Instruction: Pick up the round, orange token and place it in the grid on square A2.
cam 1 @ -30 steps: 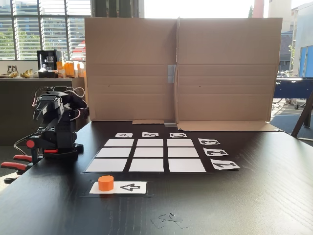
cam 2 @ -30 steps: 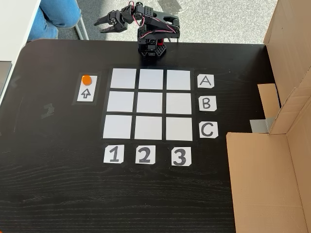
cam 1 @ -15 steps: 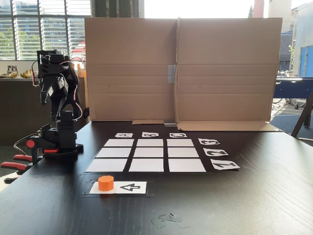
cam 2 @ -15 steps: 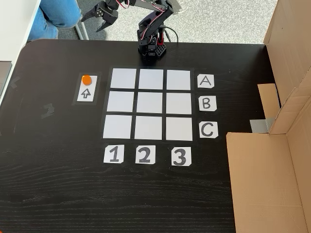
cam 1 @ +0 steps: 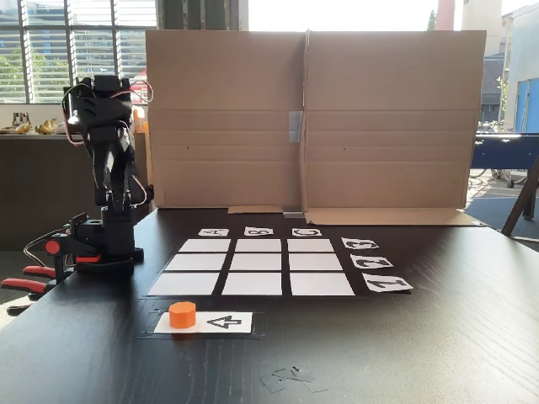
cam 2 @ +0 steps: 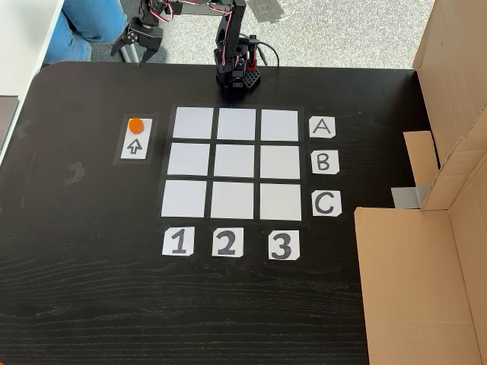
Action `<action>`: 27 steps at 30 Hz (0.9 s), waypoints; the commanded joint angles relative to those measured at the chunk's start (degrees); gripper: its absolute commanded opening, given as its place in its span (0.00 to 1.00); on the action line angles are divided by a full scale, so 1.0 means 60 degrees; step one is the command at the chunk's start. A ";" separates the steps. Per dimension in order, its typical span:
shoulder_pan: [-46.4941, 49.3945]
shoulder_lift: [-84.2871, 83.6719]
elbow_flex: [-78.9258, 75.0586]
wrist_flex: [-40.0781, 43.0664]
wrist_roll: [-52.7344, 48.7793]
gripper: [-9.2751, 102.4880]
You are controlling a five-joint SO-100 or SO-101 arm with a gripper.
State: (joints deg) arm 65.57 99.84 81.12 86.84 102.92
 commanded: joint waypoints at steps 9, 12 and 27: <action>-0.0952 -0.2915 -0.1509 0.0322 0.0996 0.46; -0.1143 -0.3325 -0.1641 0.0322 0.1274 0.49; -0.2241 -0.5493 -0.2329 0.0337 0.2256 0.55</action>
State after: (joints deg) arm 53.44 67.50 70.05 88.51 115.93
